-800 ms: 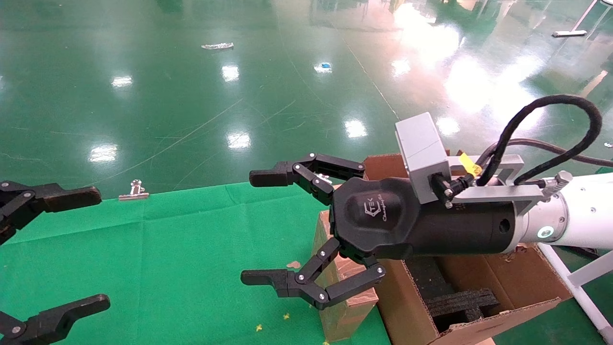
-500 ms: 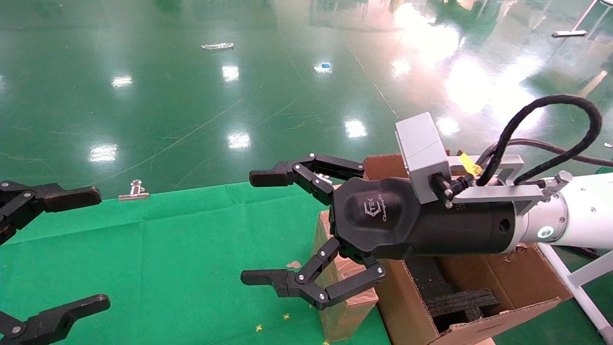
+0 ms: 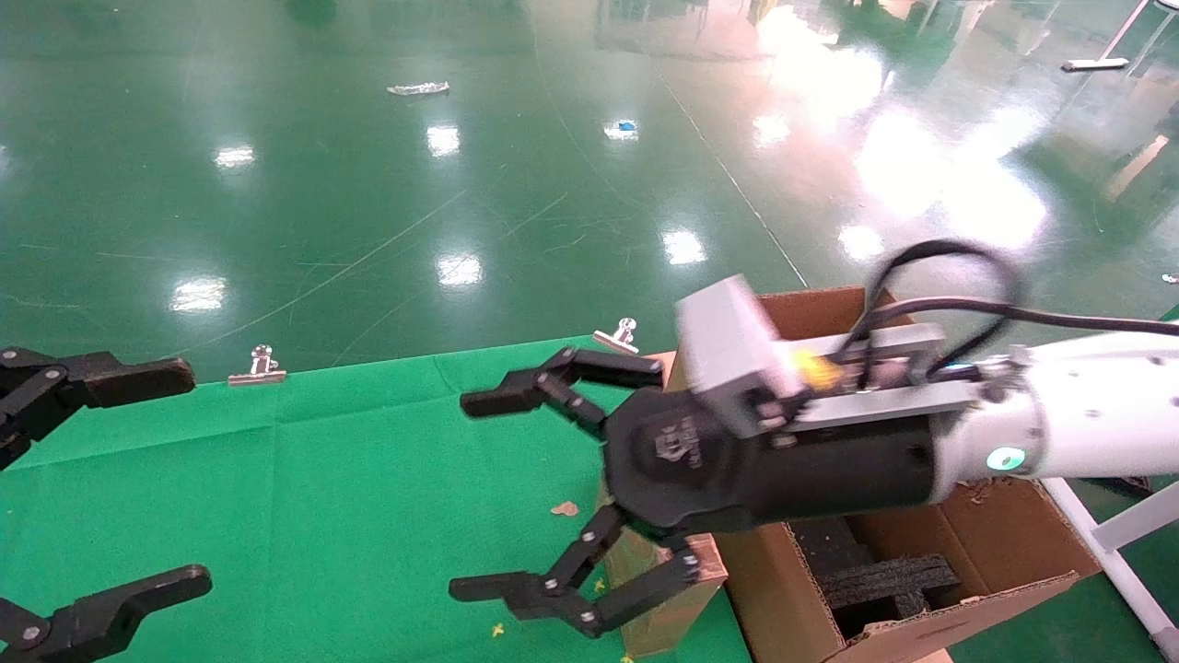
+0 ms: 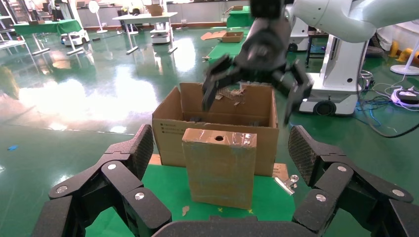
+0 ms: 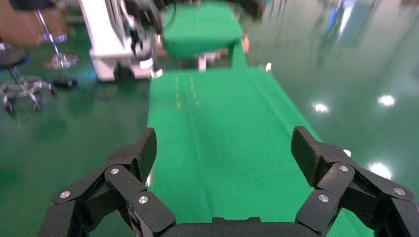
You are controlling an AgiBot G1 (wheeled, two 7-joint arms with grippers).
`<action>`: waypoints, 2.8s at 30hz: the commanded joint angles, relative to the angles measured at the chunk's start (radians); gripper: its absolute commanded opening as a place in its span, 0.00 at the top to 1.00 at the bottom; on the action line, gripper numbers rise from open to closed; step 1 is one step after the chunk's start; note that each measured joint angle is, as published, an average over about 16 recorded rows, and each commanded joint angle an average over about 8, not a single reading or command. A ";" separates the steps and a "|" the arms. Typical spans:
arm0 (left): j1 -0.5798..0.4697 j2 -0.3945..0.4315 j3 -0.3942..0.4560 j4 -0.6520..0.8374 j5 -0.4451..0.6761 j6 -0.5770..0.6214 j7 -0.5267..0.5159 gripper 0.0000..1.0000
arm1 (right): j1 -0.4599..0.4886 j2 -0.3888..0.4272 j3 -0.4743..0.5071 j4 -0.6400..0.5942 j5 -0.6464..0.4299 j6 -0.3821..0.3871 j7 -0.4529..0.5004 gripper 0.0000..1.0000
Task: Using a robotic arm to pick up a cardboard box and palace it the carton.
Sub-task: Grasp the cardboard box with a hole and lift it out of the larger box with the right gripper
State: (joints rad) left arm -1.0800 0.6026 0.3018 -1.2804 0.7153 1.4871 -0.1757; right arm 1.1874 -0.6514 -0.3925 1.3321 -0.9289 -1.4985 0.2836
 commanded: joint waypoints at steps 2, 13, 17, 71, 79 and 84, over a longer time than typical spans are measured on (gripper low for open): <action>0.000 0.000 0.000 0.000 0.000 0.000 0.000 0.00 | 0.050 -0.020 -0.046 0.016 -0.083 -0.002 0.044 0.00; 0.000 0.000 0.001 0.000 0.000 0.000 0.000 0.00 | 0.346 -0.195 -0.359 0.022 -0.502 -0.068 0.276 0.00; 0.000 0.000 0.001 0.000 -0.001 0.000 0.000 0.00 | 0.431 -0.222 -0.466 0.023 -0.588 -0.073 0.338 0.00; -0.001 -0.001 0.003 0.000 -0.002 -0.001 0.002 0.00 | 0.991 -0.289 -1.288 -0.211 -0.368 -0.020 1.260 0.00; -0.001 -0.001 0.004 0.000 -0.002 -0.001 0.002 0.04 | 0.937 -0.348 -1.314 -0.298 -0.378 -0.014 1.282 0.48; -0.001 -0.002 0.004 0.000 -0.003 -0.002 0.002 0.49 | 0.933 -0.364 -1.323 -0.301 -0.395 -0.010 1.292 0.99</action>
State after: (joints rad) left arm -1.0810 0.6010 0.3058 -1.2802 0.7126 1.4855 -0.1737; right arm 2.1215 -1.0101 -1.7144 1.0372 -1.3210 -1.5082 1.5770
